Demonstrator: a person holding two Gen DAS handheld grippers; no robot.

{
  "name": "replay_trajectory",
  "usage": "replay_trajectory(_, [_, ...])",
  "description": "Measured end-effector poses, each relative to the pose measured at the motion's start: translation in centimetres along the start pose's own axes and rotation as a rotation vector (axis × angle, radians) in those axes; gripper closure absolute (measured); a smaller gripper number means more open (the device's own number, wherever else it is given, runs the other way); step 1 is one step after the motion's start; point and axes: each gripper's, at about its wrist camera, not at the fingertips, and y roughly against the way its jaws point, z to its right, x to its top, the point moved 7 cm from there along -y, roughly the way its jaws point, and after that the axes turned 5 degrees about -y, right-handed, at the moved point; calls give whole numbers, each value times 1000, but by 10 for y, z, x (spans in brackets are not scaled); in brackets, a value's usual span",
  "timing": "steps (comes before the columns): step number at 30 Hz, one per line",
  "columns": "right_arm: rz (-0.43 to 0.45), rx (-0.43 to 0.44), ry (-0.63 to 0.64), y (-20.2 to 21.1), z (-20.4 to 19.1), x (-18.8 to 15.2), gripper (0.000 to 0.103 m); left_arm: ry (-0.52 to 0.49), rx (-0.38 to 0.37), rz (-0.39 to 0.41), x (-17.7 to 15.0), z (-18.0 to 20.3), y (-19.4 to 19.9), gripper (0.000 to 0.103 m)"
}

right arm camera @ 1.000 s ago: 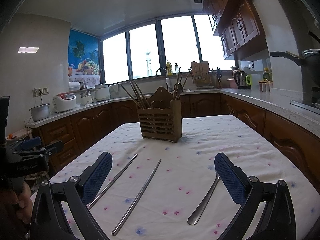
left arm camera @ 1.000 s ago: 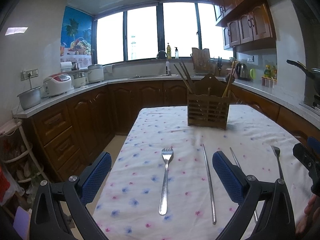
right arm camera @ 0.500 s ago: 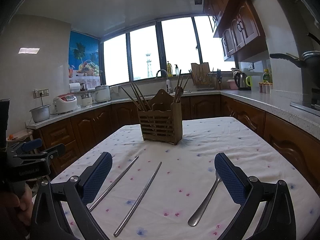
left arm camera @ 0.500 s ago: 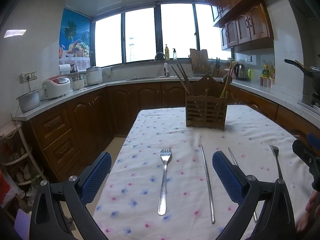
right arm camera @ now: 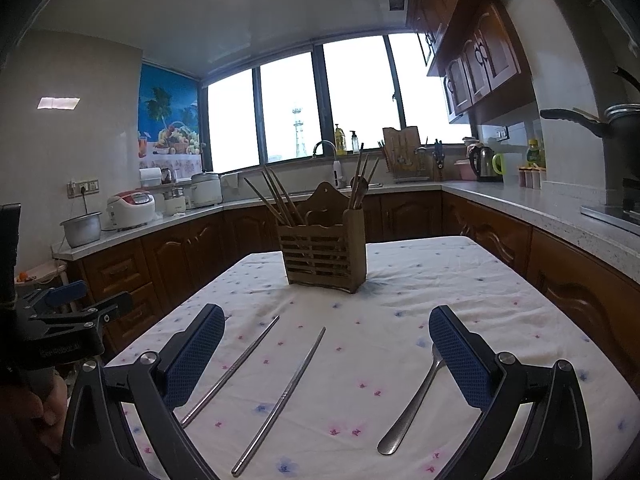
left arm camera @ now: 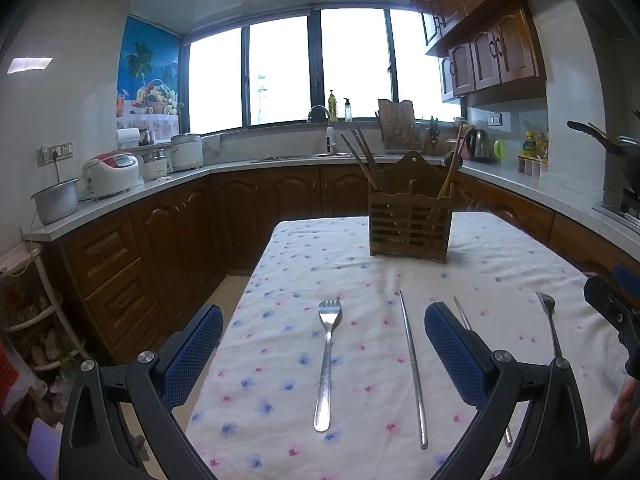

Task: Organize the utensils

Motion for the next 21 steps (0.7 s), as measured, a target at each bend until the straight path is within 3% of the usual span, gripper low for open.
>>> replay_trajectory(21, [2,11,-4,-2,-5,4,0,-1,-7,-3,1,2,-2,1])
